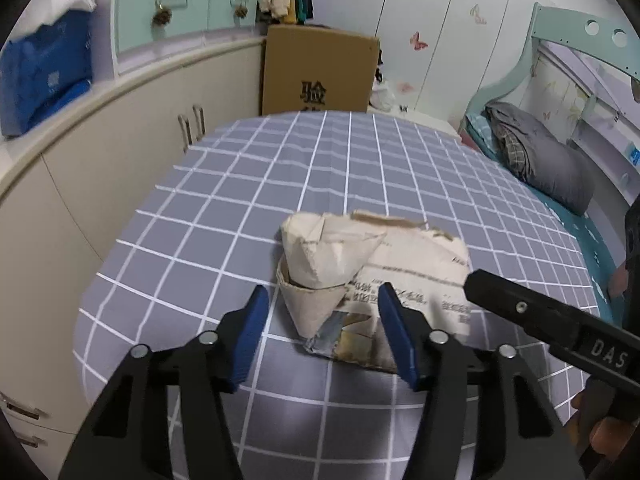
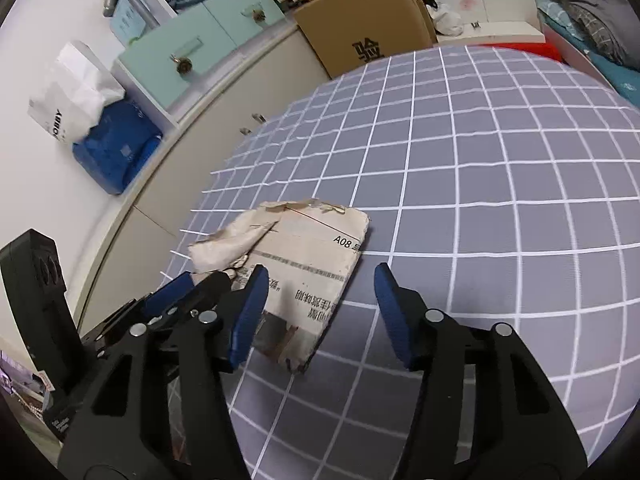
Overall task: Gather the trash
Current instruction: 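Grasp the crumpled paper with the left gripper while the right grasps the printed paper sheet, then carry both papers over the bin and open both grippers to drop them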
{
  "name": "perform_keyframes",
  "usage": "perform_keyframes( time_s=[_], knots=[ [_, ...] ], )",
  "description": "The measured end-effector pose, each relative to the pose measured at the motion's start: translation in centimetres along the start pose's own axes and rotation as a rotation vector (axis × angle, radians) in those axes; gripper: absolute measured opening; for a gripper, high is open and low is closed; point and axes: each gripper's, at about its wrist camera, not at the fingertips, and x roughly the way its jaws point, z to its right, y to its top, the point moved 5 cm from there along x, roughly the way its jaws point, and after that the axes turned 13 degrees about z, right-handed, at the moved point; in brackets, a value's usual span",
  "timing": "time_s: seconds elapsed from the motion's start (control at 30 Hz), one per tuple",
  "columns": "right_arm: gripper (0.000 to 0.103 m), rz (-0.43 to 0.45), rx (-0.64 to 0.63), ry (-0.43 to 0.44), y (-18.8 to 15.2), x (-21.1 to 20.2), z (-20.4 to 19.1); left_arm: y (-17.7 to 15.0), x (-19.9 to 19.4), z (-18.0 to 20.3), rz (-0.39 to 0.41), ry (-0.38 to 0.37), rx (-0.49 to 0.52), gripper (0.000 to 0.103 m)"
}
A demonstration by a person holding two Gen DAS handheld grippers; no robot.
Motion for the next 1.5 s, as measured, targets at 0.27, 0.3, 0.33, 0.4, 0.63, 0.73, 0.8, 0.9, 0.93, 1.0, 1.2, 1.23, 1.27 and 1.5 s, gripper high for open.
perform_keyframes(
  time_s=[0.27, 0.3, 0.33, 0.4, 0.63, 0.73, 0.8, 0.9, 0.93, 1.0, 1.2, 1.23, 1.27, 1.5],
  knots=[
    [0.046, -0.018, -0.014, 0.0, -0.5, 1.7, -0.5, -0.5, 1.2, -0.9, -0.033, -0.06, -0.054, 0.032],
    [0.045, -0.017, -0.017, -0.002, -0.4, 1.8, -0.5, -0.5, 1.1, -0.8, -0.03, -0.061, -0.05, 0.03],
    [0.044, -0.017, -0.028, -0.006, -0.5, 1.8, -0.6, -0.5, 1.0, -0.6, -0.025, -0.054, -0.04, 0.029],
    [0.042, -0.012, -0.036, -0.006, -0.5, 1.8, -0.7, -0.4, 0.8, -0.3, -0.016, -0.039, -0.025, 0.028],
    [0.041, 0.032, -0.041, 0.003, -0.2, -0.2, -0.1, 0.2, -0.6, 1.4, 0.022, -0.048, -0.017, 0.027],
    [0.041, 0.067, -0.048, 0.001, 0.3, -1.9, 0.6, 0.8, -1.6, 3.0, 0.047, -0.069, -0.005, 0.027],
    [0.041, 0.1, -0.044, -0.003, 0.8, -3.7, 1.4, 1.2, -2.2, 4.5, 0.06, -0.087, 0.003, 0.027],
    [0.041, 0.151, -0.033, -0.018, 1.5, -6.4, 3.1, 1.6, -3.3, 7.9, 0.078, -0.132, 0.021, 0.027],
    [0.041, 0.165, -0.031, -0.023, 1.7, -7.2, 3.6, 1.7, -3.4, 8.8, 0.081, -0.145, 0.027, 0.027],
    [0.041, 0.203, -0.021, -0.04, 2.2, -9.5, 5.3, 1.8, -3.8, 10.9, 0.09, -0.171, 0.039, 0.027],
    [0.041, 0.303, 0.023, -0.105, 2.8, -16.4, 11.3, 1.2, -4.6, 19.4, 0.091, -0.272, 0.094, 0.027],
    [0.041, 0.323, 0.034, -0.124, 2.8, -17.8, 12.6, 0.9, -4.7, 21.3, 0.086, -0.297, 0.107, 0.027],
    [0.041, 0.338, 0.041, -0.136, 2.8, -18.8, 13.5, 0.6, -4.8, 23.3, 0.083, -0.322, 0.119, 0.027],
    [0.041, 0.431, 0.145, -0.227, 1.7, -26.8, 22.0, -2.3, -5.8, 34.4, 0.065, -0.444, 0.209, 0.027]
  ],
)
